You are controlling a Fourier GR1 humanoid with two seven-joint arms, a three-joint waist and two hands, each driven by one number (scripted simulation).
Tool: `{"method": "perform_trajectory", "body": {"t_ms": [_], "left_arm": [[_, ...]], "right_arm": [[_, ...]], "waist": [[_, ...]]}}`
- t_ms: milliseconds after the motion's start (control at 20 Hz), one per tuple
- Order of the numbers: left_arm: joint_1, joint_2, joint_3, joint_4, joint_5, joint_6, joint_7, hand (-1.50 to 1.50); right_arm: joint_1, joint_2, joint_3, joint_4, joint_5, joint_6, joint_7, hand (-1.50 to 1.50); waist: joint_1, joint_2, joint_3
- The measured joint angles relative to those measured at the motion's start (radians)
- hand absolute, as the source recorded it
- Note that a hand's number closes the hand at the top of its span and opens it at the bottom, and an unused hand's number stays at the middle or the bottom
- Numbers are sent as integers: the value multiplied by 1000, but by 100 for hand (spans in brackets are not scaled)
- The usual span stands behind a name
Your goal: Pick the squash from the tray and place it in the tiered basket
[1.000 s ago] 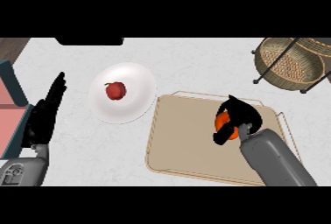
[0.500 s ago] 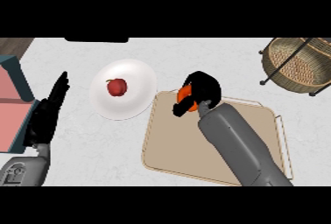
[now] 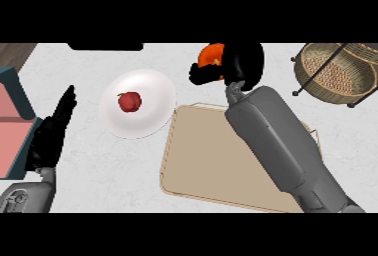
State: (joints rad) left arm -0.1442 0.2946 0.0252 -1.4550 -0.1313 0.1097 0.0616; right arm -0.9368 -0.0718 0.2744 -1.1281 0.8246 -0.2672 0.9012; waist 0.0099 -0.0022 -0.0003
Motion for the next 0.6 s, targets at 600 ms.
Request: {"method": "perform_trajectory", "body": {"t_ms": [600], "left_arm": [[-13, -1, 19, 11, -11, -12, 3, 0]], "right_arm": [[-140, -200, -115, -74, 84, 164, 15, 150]], "waist": [[-9, 0, 0]]}}
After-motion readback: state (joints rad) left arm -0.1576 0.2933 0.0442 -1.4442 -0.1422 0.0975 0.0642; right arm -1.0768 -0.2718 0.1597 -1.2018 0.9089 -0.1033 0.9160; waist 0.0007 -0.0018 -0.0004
